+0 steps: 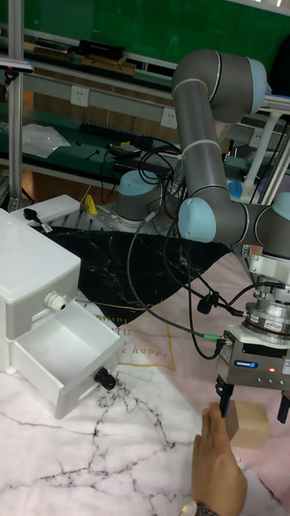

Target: Put things in the drawer

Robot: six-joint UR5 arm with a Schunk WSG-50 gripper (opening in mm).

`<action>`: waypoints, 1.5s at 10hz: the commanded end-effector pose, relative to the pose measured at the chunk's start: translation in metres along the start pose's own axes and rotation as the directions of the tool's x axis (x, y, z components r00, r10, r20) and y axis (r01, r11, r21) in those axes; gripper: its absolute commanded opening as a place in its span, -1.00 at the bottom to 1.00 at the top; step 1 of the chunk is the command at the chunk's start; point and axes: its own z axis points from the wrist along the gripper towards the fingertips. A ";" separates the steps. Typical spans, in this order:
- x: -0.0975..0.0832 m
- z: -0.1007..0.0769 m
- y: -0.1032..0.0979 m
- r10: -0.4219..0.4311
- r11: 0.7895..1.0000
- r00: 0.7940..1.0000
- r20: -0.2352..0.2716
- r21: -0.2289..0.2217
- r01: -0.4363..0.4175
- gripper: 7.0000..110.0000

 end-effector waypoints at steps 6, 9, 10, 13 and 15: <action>-0.003 0.001 0.000 0.018 1.000 1.000 -0.001 -0.012 -0.018 -0.28; 0.022 -0.006 -0.002 -0.009 1.000 0.996 -0.094 0.011 0.011 -0.28; 0.033 -0.008 0.009 -0.001 1.000 0.993 -0.117 -0.016 -0.001 -0.28; 0.040 -0.035 0.025 -0.027 0.997 0.981 -0.190 -0.070 0.014 -0.28; 0.036 -0.027 0.019 -0.023 0.998 0.984 -0.176 -0.064 0.012 0.15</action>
